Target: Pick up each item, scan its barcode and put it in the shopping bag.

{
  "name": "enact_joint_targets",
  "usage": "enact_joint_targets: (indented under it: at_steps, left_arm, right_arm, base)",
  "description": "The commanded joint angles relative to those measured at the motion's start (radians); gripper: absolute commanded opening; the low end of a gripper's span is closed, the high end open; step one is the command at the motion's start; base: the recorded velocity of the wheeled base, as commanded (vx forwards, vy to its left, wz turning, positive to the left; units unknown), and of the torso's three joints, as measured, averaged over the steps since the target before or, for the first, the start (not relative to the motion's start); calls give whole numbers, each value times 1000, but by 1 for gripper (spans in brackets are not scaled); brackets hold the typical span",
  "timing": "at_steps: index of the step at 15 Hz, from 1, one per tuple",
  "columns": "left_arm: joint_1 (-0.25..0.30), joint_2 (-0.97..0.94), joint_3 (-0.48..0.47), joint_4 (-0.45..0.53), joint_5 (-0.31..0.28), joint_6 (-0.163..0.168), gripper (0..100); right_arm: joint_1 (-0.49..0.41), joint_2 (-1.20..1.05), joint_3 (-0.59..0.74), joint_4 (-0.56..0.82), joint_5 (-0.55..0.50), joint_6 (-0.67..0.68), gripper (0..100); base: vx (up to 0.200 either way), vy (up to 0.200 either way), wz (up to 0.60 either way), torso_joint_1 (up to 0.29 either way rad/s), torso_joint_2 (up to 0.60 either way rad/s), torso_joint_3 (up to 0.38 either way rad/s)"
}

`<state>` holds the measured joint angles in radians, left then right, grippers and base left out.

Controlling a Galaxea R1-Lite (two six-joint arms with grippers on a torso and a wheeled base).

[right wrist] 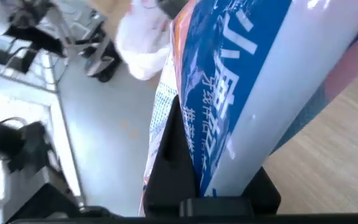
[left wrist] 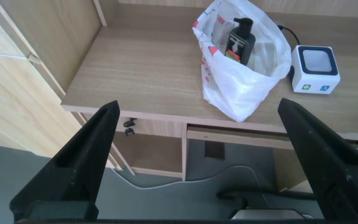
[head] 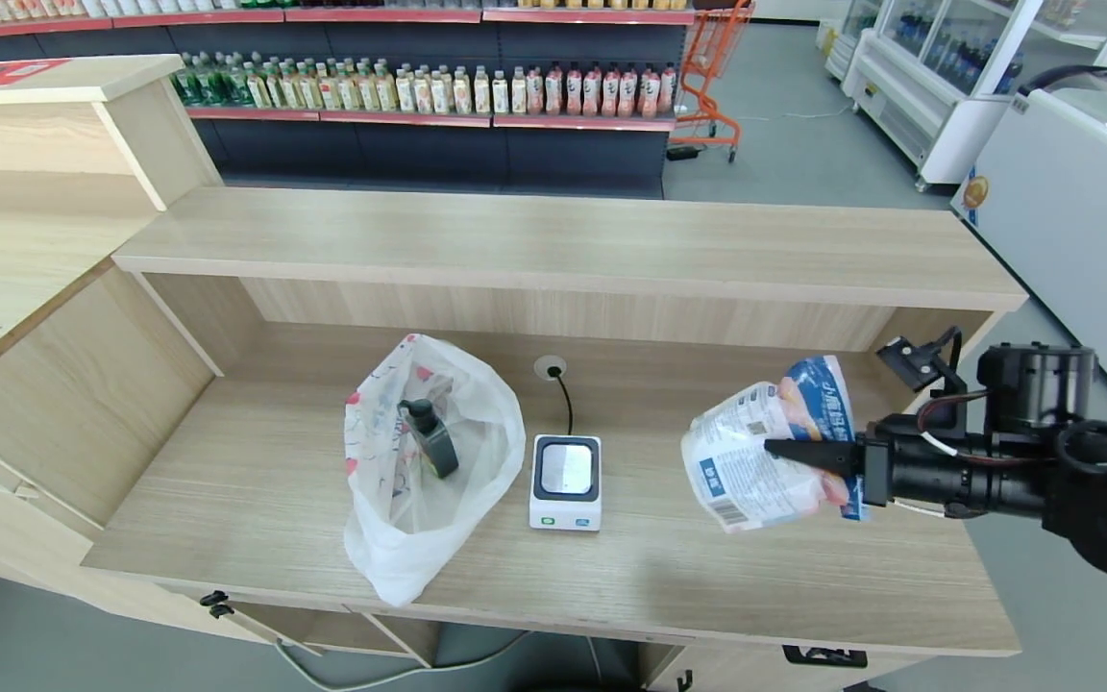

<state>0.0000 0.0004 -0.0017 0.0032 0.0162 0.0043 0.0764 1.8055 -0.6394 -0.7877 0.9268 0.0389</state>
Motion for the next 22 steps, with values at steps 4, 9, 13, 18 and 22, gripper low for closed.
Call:
enact_joint_targets:
  at_steps: [4,9,13,18,22]
  left_arm:
    - [0,0,0,0,1,0,100]
    - [0,0,0,0,1,0,100]
    - [0,0,0,0,1,0,100]
    - [0,0,0,0,1,0,100]
    - [0,0,2,0,1,0,100]
  right_arm:
    - [155,-259,142,130,147,-4,0]
    - [207,-371,122,281,152,81,0]
    - [209,-410,127,311,145,207,0]
    - [157,-436,124,541,147,211,0]
    - [163,-439,107,588,147,225,0]
  base:
    - [0,0,0,0,0,0]
    - [0,0,0,0,0,0]
    - [0,0,0,0,0,0]
    - [0,0,0,0,0,0]
    - [0,0,0,0,0,0]
